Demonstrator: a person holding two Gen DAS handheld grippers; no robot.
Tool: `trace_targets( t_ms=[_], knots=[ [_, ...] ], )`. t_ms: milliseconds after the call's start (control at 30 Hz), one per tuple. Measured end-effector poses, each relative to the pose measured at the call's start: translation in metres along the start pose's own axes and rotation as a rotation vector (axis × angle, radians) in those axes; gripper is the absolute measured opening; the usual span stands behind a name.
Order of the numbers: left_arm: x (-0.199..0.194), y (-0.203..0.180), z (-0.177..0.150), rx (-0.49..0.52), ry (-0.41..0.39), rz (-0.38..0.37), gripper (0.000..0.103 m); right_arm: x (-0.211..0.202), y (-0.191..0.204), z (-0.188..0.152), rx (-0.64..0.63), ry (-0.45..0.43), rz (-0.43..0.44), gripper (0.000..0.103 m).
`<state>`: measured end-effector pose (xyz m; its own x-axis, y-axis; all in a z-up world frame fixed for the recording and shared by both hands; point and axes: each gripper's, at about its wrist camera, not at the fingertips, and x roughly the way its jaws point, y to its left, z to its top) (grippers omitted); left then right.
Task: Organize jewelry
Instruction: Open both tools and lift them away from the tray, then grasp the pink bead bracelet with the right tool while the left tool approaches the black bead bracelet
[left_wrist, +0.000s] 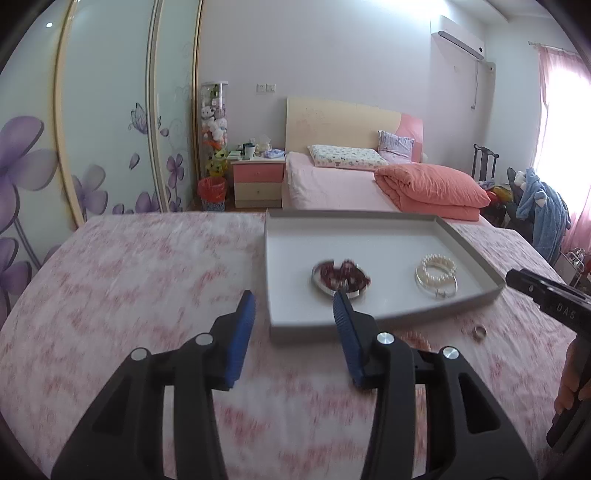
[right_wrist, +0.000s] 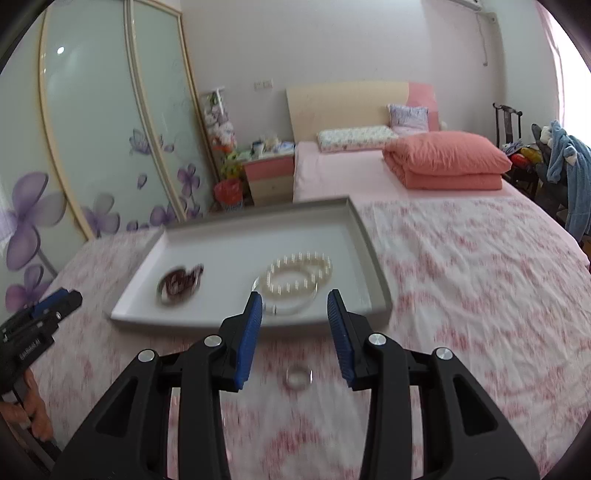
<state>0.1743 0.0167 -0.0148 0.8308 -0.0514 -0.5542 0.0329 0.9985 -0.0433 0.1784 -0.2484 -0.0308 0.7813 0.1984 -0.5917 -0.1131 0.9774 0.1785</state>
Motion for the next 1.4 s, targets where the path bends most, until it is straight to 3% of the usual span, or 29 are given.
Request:
trace_targets(
  t_ms=[333, 733, 867, 1067, 1400],
  knots=[
    [-0.030, 0.010, -0.025, -0.009, 0.002, -0.002, 0.047, -0.014, 0.038, -0.052, -0.116, 0.160, 0.133, 0.037],
    [-0.029, 0.004, -0.031, 0.015, 0.021, -0.008, 0.049, 0.012, 0.056, -0.068, -0.218, 0.271, 0.077, 0.030],
    [-0.025, 0.000, -0.032, 0.028, 0.033, -0.016, 0.051, 0.012, 0.058, -0.069, -0.242, 0.264, 0.069, 0.020],
    [-0.017, -0.012, -0.035, 0.073, 0.061, -0.037, 0.056, 0.003, 0.054, -0.074, -0.264, 0.273, 0.080, 0.020],
    [0.005, -0.036, -0.047, 0.176, 0.152, -0.065, 0.058, 0.005, 0.001, -0.060, -0.133, 0.252, -0.117, 0.020]
  ],
)
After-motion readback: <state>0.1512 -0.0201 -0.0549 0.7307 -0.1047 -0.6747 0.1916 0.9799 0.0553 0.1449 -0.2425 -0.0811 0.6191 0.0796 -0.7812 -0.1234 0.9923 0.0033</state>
